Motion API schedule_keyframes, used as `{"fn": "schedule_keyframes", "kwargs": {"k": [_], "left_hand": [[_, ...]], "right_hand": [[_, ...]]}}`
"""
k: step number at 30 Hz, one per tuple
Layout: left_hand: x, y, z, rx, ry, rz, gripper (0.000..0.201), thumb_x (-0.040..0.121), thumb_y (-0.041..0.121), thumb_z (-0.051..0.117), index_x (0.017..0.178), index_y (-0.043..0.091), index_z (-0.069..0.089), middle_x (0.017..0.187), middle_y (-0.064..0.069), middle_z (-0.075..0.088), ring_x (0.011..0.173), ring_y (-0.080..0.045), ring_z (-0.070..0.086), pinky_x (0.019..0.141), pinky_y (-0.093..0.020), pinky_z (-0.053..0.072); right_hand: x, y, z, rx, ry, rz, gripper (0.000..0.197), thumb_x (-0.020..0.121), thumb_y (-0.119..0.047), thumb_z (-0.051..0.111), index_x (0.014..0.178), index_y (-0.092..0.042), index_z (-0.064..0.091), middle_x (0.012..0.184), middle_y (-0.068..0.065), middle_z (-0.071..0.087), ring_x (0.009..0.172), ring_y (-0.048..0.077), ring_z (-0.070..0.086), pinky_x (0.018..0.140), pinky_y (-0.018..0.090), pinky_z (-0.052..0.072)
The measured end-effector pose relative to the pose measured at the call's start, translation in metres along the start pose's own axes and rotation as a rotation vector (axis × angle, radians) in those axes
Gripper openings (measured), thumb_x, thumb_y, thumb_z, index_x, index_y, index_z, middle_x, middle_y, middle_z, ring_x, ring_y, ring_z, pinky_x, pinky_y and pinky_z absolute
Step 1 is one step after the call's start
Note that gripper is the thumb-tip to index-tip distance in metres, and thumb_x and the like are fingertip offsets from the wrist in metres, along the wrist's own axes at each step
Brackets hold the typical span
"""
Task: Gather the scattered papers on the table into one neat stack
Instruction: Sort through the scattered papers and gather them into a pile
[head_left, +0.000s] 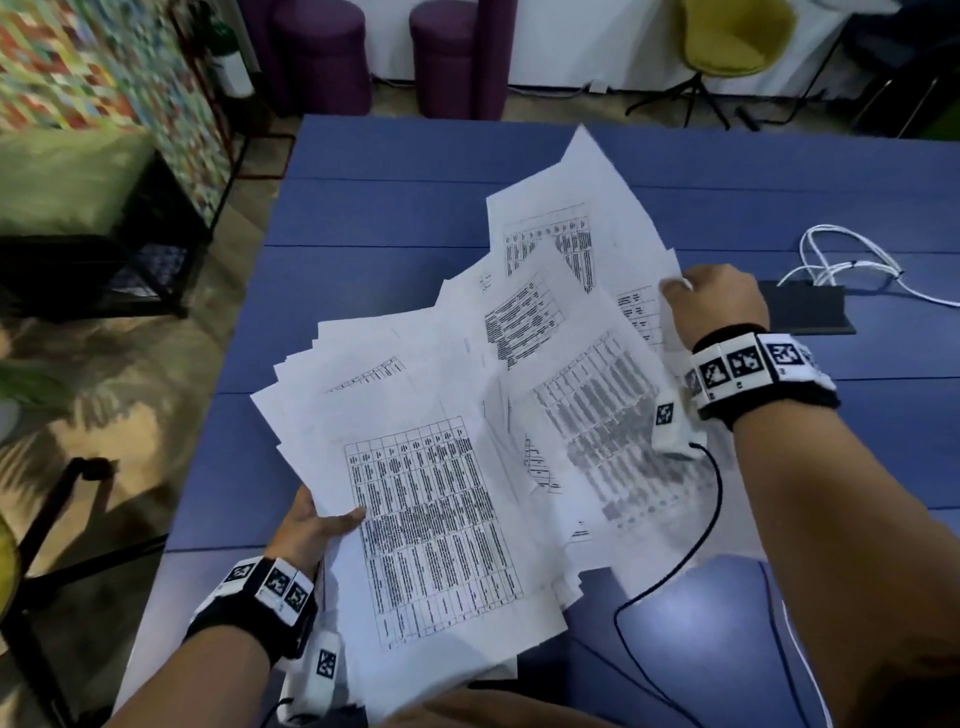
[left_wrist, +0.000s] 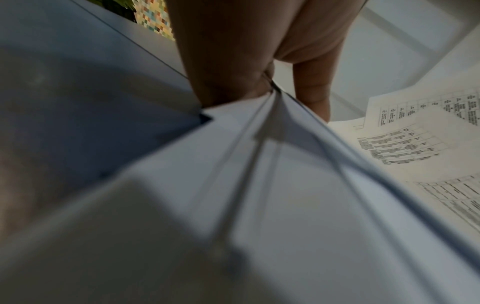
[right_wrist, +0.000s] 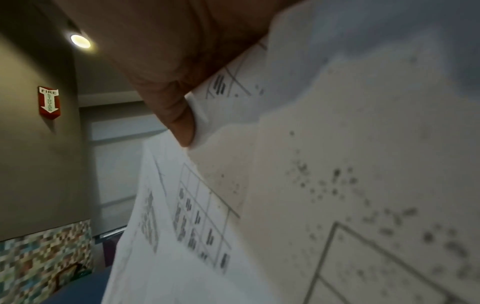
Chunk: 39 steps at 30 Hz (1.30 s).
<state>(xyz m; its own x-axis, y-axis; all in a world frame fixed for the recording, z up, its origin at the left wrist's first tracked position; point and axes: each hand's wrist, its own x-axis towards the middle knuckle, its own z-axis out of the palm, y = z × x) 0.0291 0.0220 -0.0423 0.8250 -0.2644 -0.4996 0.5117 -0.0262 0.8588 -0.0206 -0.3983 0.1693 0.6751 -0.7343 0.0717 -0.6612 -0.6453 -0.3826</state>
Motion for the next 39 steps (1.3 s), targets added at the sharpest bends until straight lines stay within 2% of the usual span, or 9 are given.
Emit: {"fn": "schedule_keyframes", "kwargs": {"k": [6,10,15,21,24,27,31,34,39], "left_hand": [[0.006,-0.005,-0.009,-0.008,-0.013,-0.039,0.074,0.079,-0.013,0.068,0.143,0.009,0.037,0.136,-0.006,0.055,0.127,-0.024,0.049,0.109,-0.039,0.034],[0.007,-0.003,-0.008,-0.018,-0.021,-0.032,0.075,0.074,-0.011,0.073,0.138,0.012,0.043,0.131,-0.004,0.059,0.123,-0.025,0.053,0.110,-0.042,0.035],[0.006,-0.006,-0.008,-0.044,-0.016,-0.030,0.071,0.074,-0.017,0.068,0.136,0.012,0.046,0.125,-0.002,0.063,0.115,-0.020,0.058,0.106,-0.040,0.038],[0.005,-0.006,-0.006,-0.062,-0.011,-0.036,0.069,0.076,-0.019,0.066,0.132,0.014,0.046,0.114,0.006,0.065,0.106,-0.016,0.060,0.102,-0.036,0.038],[0.007,-0.007,-0.008,-0.065,-0.011,-0.033,0.070,0.077,-0.019,0.066,0.135,0.015,0.044,0.115,0.007,0.063,0.113,-0.021,0.056,0.104,-0.037,0.037],[0.005,-0.005,-0.005,-0.075,-0.003,-0.034,0.064,0.080,-0.019,0.063,0.131,0.015,0.044,0.112,0.006,0.063,0.111,-0.021,0.057,0.101,-0.037,0.039],[0.003,-0.005,-0.002,-0.077,0.013,-0.029,0.042,0.086,-0.013,0.059,0.120,0.010,0.049,0.109,-0.001,0.064,0.096,-0.015,0.061,0.094,-0.035,0.042],[0.006,-0.008,-0.005,-0.057,0.020,-0.051,0.038,0.086,-0.011,0.061,0.113,0.015,0.053,0.114,-0.004,0.065,0.105,-0.021,0.061,0.100,-0.039,0.042],[0.003,-0.003,-0.004,-0.043,0.021,-0.072,0.045,0.089,-0.008,0.059,0.128,0.011,0.047,0.115,-0.002,0.064,0.106,-0.021,0.061,0.094,-0.036,0.043]], "right_hand": [[0.013,-0.003,-0.024,-0.048,0.193,-0.067,0.030,0.093,-0.029,0.045,0.088,-0.004,0.062,0.087,0.026,0.062,0.080,0.041,0.058,0.063,0.032,0.035],[0.011,-0.017,-0.042,-0.070,0.339,-0.168,0.030,0.097,-0.028,0.042,0.089,-0.002,0.054,0.090,0.029,0.060,0.083,0.045,0.055,0.064,0.039,0.038],[0.007,-0.037,-0.070,0.007,0.541,-0.225,0.031,0.098,-0.028,0.036,0.098,-0.001,0.051,0.098,0.026,0.059,0.090,0.043,0.053,0.065,0.036,0.028],[0.004,-0.048,-0.083,0.490,0.755,-0.296,0.022,0.090,-0.020,0.040,0.095,-0.004,0.054,0.088,0.011,0.063,0.076,0.012,0.052,0.070,0.021,0.040],[-0.005,-0.048,-0.068,0.634,0.658,-0.126,0.021,0.094,-0.019,0.045,0.106,-0.005,0.054,0.096,-0.002,0.059,0.089,0.003,0.050,0.074,0.005,0.037],[-0.027,-0.041,-0.025,0.761,0.486,0.029,0.034,0.095,-0.009,0.048,0.126,0.005,0.049,0.120,0.012,0.058,0.111,0.014,0.053,0.073,-0.008,0.029],[-0.073,-0.027,0.053,0.792,0.247,0.287,0.041,0.097,-0.010,0.048,0.136,0.001,0.043,0.134,0.017,0.053,0.121,0.026,0.051,0.090,0.019,0.037],[-0.108,-0.013,0.094,0.762,0.132,0.534,0.045,0.097,-0.009,0.047,0.139,0.002,0.038,0.140,0.019,0.046,0.127,0.030,0.046,0.100,0.029,0.035],[-0.145,0.014,0.127,0.678,-0.079,0.828,0.038,0.094,-0.001,0.043,0.130,0.011,0.041,0.133,0.028,0.049,0.118,0.038,0.051,0.097,0.040,0.038]]}}
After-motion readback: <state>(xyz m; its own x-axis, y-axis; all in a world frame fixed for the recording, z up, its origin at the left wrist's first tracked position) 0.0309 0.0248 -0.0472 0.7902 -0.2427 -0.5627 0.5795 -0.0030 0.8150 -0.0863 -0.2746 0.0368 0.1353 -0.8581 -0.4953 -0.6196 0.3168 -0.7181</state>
